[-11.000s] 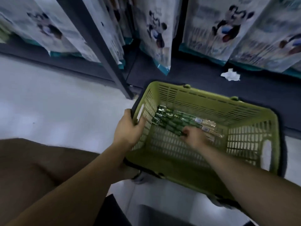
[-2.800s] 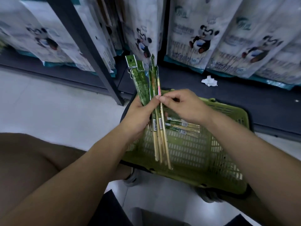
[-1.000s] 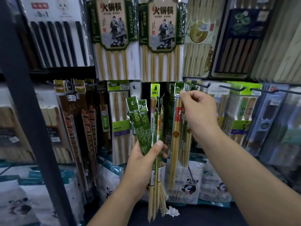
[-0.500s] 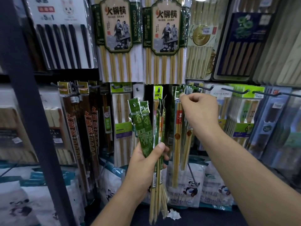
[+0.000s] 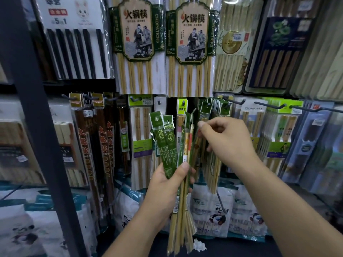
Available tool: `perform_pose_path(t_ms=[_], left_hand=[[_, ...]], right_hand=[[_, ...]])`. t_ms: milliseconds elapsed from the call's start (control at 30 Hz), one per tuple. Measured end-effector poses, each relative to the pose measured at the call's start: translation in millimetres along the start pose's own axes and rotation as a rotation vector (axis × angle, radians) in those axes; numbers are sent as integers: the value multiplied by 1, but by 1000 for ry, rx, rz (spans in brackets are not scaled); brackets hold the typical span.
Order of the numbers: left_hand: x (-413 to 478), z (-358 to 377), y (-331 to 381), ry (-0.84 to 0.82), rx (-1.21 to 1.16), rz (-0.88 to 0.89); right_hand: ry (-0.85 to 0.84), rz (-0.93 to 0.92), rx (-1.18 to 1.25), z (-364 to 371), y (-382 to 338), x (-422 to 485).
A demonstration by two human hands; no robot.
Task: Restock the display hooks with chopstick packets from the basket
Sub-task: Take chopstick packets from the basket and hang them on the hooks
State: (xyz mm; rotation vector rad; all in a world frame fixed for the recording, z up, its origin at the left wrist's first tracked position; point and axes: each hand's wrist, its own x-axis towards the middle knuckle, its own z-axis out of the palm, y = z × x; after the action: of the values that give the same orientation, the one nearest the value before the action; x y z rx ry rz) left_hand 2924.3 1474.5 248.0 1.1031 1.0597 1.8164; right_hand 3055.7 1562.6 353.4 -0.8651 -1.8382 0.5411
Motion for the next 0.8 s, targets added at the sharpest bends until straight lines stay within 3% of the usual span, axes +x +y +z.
perform_pose_path(t_ms=[67,200,567,800], left_hand=[[0,0,-1,6,23,-2],[-2,1,-1,0,51,24],[2,-2,-5,61,35,49],[1,-4,-4,54,38,48]], right_hand=[[-78,39,231,5,-3,-7],[-37,88,351,9,-5,-9],[87,198,468,2,-10,8],[170,188,345,5,-7,21]])
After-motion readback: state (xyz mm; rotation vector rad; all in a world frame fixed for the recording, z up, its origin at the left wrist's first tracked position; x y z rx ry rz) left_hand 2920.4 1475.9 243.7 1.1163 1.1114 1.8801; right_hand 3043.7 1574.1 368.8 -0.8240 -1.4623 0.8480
